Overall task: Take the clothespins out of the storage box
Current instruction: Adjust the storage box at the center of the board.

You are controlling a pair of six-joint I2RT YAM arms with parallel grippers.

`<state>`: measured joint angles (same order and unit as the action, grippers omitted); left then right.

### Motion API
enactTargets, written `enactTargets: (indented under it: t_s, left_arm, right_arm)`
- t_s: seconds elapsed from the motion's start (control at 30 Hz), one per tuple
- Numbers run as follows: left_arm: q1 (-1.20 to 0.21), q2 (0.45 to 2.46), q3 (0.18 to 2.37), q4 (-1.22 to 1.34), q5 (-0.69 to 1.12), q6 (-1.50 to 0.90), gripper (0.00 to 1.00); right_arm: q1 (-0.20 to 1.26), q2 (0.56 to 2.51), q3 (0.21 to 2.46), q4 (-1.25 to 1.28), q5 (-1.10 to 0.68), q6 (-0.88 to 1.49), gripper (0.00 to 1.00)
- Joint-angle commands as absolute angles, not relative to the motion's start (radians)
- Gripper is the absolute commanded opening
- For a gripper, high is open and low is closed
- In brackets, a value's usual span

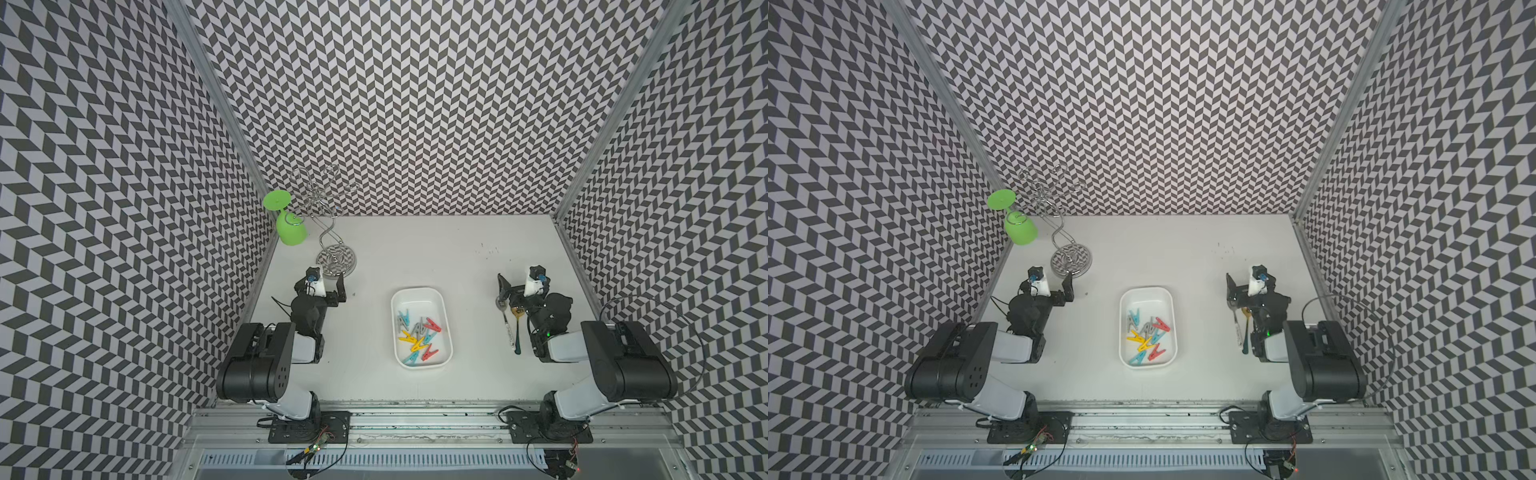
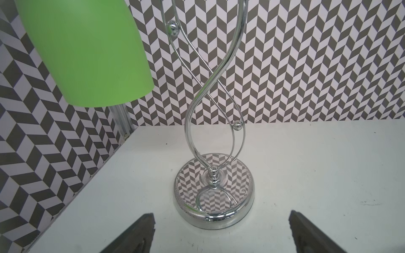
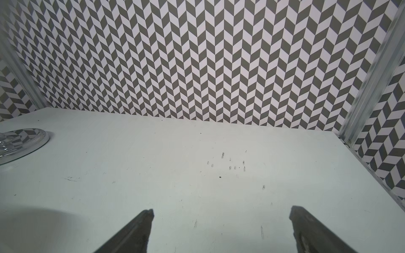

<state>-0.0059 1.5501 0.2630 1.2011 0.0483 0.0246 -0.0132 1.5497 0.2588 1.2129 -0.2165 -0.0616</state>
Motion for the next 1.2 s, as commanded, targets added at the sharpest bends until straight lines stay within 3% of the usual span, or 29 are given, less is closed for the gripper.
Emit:
enactTargets:
  t_s: [0.0,1.17]
  left_arm:
    - [-0.004,1.548,0.267,1.216,0.054,0.026,1.0]
    - [-0.002,1.547,0.266,1.216,0.057,0.025,1.0]
  right_arm:
    - [-0.006,1.539,0.252,1.264,-0.222,-0.064,0.99]
    - [-0.006,1.533,0.244,1.28,-0.223,-0.068,0.99]
